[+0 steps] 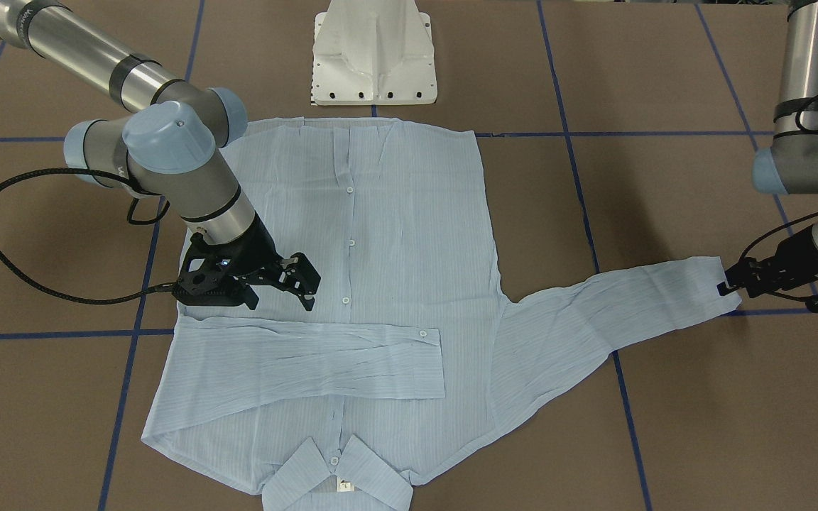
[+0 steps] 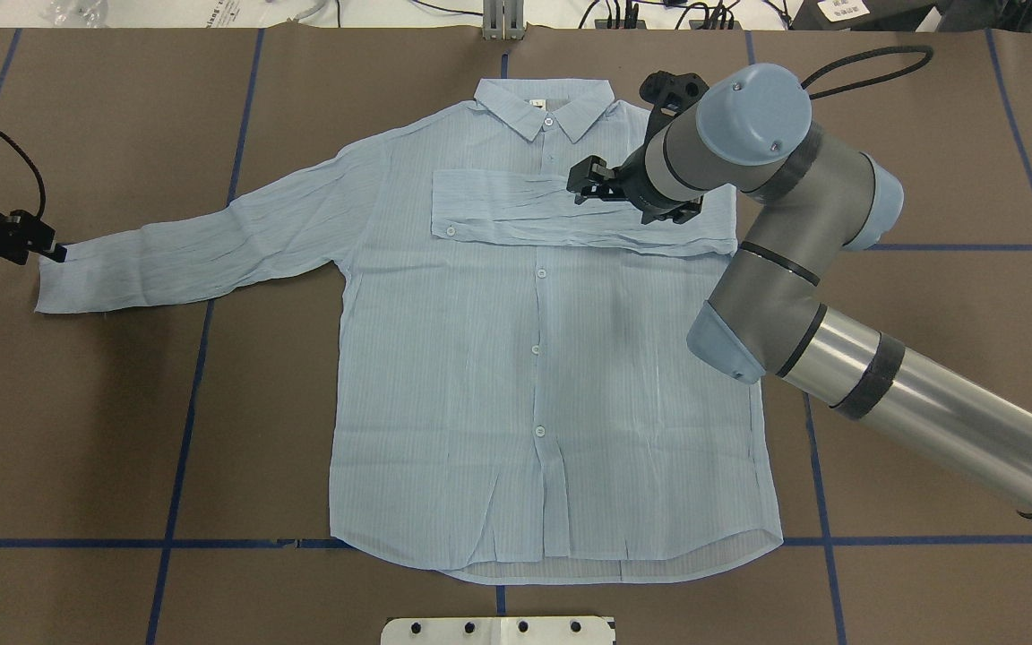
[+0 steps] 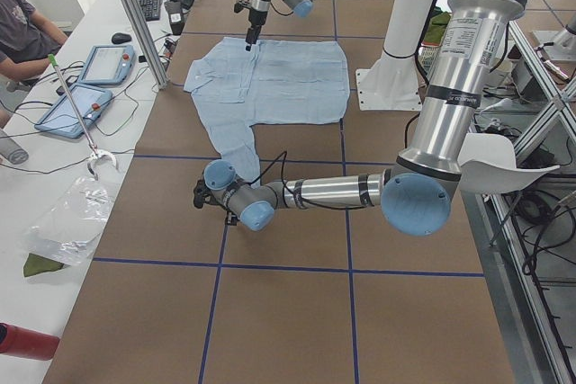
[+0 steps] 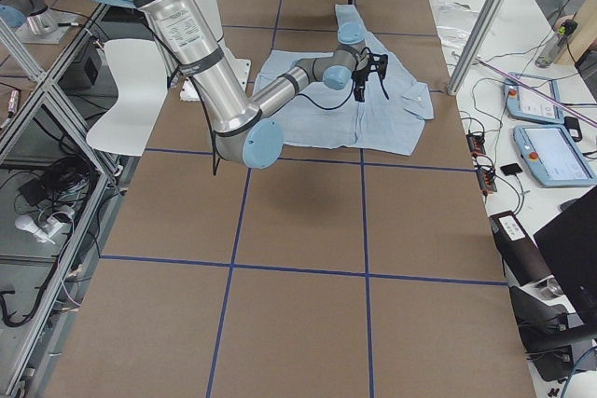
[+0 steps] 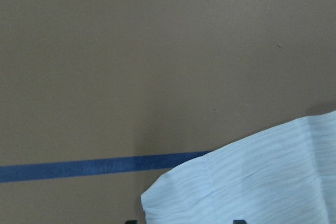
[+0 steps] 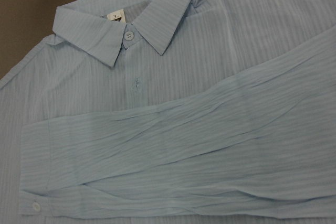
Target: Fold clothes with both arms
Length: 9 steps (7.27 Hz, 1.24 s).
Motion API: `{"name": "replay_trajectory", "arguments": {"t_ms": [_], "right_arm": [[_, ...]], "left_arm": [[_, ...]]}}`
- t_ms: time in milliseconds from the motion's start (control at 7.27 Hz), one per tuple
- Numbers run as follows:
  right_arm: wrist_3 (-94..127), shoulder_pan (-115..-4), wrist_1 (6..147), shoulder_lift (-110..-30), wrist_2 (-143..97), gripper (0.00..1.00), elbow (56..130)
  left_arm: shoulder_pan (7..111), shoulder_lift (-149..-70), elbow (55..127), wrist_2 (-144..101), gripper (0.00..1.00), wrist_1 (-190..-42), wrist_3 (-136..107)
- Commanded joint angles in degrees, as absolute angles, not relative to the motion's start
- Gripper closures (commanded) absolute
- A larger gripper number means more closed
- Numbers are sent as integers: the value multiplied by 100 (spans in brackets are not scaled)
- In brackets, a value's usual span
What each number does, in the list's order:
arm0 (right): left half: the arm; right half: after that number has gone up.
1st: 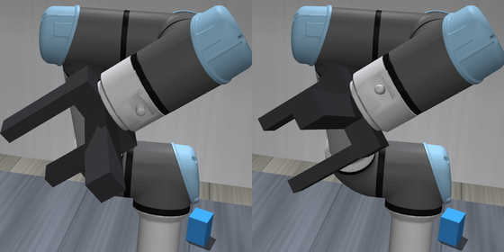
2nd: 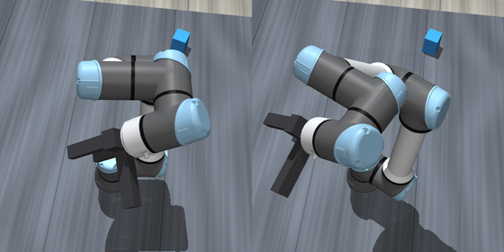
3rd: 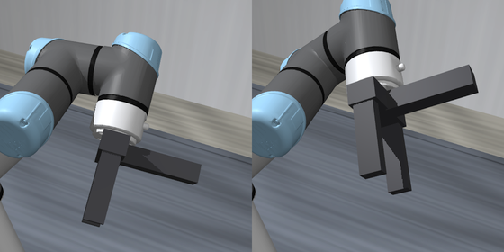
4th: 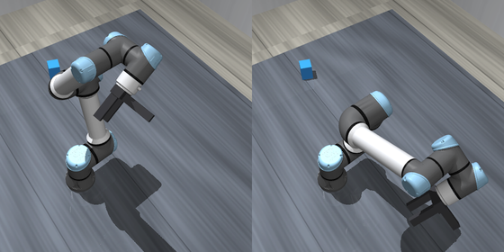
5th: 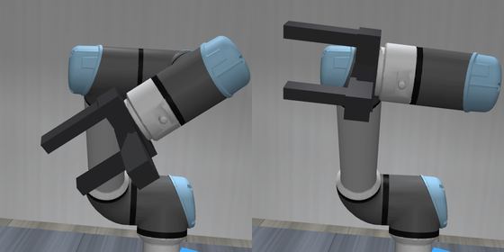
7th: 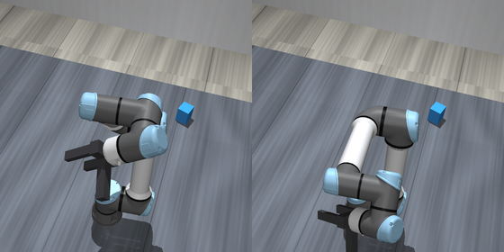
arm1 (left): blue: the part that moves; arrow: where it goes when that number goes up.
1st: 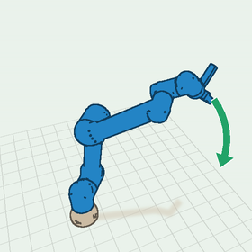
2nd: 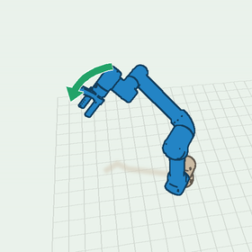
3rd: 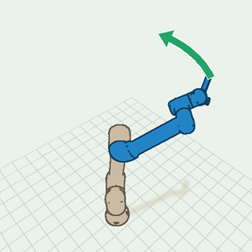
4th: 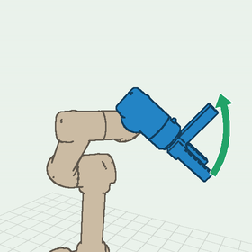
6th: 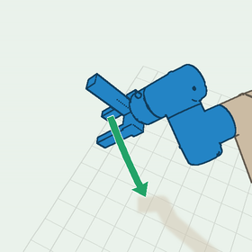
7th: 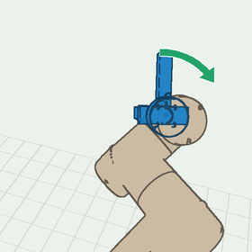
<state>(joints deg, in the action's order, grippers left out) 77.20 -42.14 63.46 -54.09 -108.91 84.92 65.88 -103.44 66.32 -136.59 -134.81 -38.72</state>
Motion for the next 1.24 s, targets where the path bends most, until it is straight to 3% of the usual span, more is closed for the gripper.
{"name": "replay_trajectory", "arguments": {"t_ms": [0, 550, 1100], "right_arm": [[7726, -4184, 6346, -5414, -10890, 1, 8473], [7734, -4078, 6346, -5423, -10820, 1, 8464], [7734, -4025, 6346, -5484, -10749, 1, 8455]], "left_arm": [[6583, -10380, 6453, -13465, 32, -13526, -3867], [6548, -10424, 6398, -13474, 32, -13711, -3946], [6495, -10424, 6407, -13474, 40, -13711, -3946]]}}
